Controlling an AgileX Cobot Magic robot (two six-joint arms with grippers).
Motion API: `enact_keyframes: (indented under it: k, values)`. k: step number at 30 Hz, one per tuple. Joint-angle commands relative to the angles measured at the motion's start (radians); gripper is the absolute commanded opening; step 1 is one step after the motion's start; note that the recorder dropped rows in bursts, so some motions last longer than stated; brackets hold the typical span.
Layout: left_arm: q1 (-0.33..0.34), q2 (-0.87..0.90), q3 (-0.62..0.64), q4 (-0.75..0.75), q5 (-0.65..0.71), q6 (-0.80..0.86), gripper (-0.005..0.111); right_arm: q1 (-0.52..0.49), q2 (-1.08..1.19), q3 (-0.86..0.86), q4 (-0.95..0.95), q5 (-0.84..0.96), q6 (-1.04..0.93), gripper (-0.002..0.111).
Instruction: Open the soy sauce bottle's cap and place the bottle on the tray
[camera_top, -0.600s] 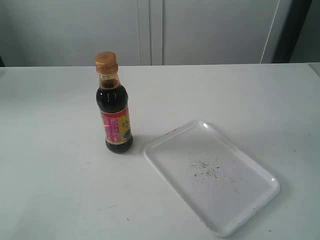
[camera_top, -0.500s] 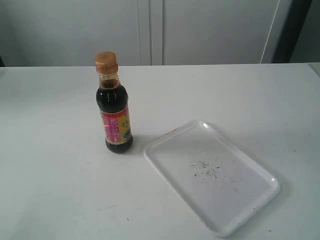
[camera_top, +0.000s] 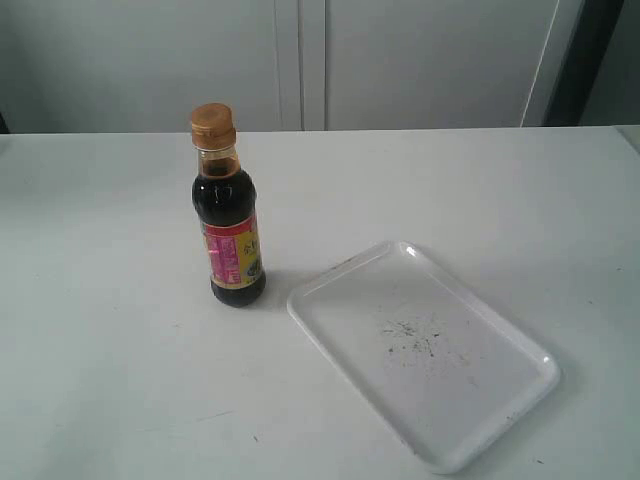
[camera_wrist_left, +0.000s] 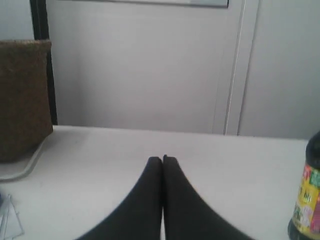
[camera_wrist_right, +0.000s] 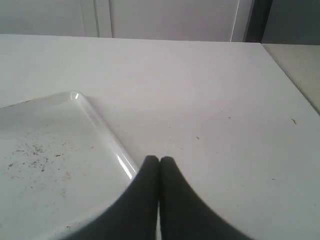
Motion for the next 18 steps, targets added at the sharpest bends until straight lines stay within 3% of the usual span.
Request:
enact_keyframes:
  k: [1, 8, 18]
  values:
    - [0.001, -0.004, 0.004, 0.034, -0.152, -0.084, 0.0, 0.001, -0.005, 0.005, -0.001, -0.004, 0.001, 0.0]
    - [0.001, 0.021, -0.058, 0.065, -0.165, -0.104, 0.0, 0.001, -0.005, 0.005, -0.001, -0.004, 0.027, 0.0]
    - [0.001, 0.316, -0.253, 0.217, -0.168, -0.156, 0.0, 0.001, -0.005, 0.005, -0.001, -0.004, 0.02, 0.0]
